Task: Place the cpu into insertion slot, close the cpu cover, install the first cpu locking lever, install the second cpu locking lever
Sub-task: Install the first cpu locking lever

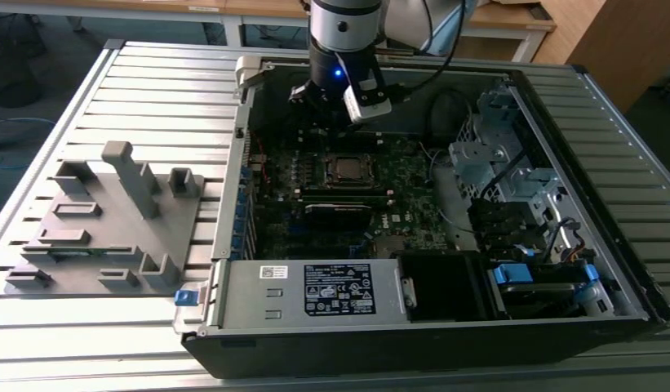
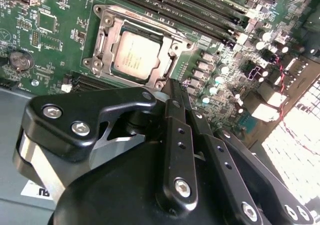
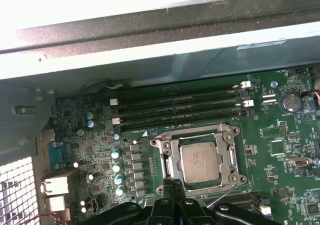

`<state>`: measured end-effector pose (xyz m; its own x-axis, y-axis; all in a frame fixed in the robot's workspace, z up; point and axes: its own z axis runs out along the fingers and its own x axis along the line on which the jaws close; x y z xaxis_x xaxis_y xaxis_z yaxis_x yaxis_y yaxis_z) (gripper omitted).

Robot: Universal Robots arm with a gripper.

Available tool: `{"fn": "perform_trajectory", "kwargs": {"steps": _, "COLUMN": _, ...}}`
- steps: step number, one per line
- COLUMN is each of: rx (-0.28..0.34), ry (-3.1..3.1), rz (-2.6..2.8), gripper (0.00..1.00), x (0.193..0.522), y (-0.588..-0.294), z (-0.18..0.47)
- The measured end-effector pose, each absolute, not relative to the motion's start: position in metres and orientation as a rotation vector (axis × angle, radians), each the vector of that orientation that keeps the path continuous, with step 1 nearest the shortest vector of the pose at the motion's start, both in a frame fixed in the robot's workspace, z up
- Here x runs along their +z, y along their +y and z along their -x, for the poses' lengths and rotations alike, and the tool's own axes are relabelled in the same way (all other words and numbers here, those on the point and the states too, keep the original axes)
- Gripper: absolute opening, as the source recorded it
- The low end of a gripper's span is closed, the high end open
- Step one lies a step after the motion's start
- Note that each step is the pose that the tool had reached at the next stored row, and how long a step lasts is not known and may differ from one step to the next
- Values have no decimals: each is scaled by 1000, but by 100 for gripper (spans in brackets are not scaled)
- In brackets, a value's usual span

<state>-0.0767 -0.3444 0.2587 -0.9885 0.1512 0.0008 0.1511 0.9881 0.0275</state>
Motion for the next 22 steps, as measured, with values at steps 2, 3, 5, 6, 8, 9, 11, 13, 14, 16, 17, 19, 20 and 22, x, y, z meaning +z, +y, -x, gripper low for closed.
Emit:
{"fn": "perform_trajectory", "kwargs": {"steps": 2, "rx": 44, "ry": 3131, "rz": -238, "gripper": 10, "x": 259, "y": -344, "z": 77}}
{"fn": "perform_trajectory", "kwargs": {"steps": 3, "rx": 44, "ry": 3131, "rz": -238, "gripper": 10, "x": 259, "y": -344, "z": 77}}
{"fn": "perform_trajectory", "kwargs": {"steps": 5, "rx": 43, "ry": 3131, "rz": -238, "gripper": 10, "x": 259, "y": -344, "z": 77}}
{"fn": "perform_trajectory", "kwargs": {"steps": 6, "rx": 43, "ry": 3131, "rz": -238, "gripper": 10, "x": 259, "y": -344, "z": 77}}
{"fn": "perform_trajectory", "kwargs": {"steps": 8, "rx": 43, "ry": 3131, "rz": -238, "gripper": 10, "x": 259, "y": -344, "z": 79}}
{"fn": "perform_trajectory", "kwargs": {"steps": 9, "rx": 43, "ry": 3131, "rz": -238, "gripper": 10, "x": 259, "y": -344, "z": 81}}
{"fn": "perform_trajectory", "kwargs": {"steps": 11, "rx": 43, "ry": 3131, "rz": -238, "gripper": 10, "x": 259, "y": -344, "z": 85}}
{"fn": "perform_trajectory", "kwargs": {"steps": 13, "rx": 43, "ry": 3130, "rz": -238, "gripper": 10, "x": 259, "y": -344, "z": 89}}
{"fn": "perform_trajectory", "kwargs": {"steps": 14, "rx": 43, "ry": 3130, "rz": -238, "gripper": 10, "x": 259, "y": -344, "z": 91}}
{"fn": "perform_trajectory", "kwargs": {"steps": 16, "rx": 43, "ry": 3129, "rz": -238, "gripper": 10, "x": 259, "y": -344, "z": 96}}
{"fn": "perform_trajectory", "kwargs": {"steps": 17, "rx": 43, "ry": 3129, "rz": -238, "gripper": 10, "x": 259, "y": -344, "z": 97}}
{"fn": "perform_trajectory", "kwargs": {"steps": 19, "rx": 43, "ry": 3128, "rz": -238, "gripper": 10, "x": 259, "y": -344, "z": 101}}
{"fn": "perform_trajectory", "kwargs": {"steps": 20, "rx": 43, "ry": 3128, "rz": -238, "gripper": 10, "x": 259, "y": -344, "z": 102}}
{"fn": "perform_trajectory", "kwargs": {"steps": 22, "rx": 44, "ry": 3127, "rz": -238, "gripper": 10, "x": 258, "y": -344, "z": 104}}
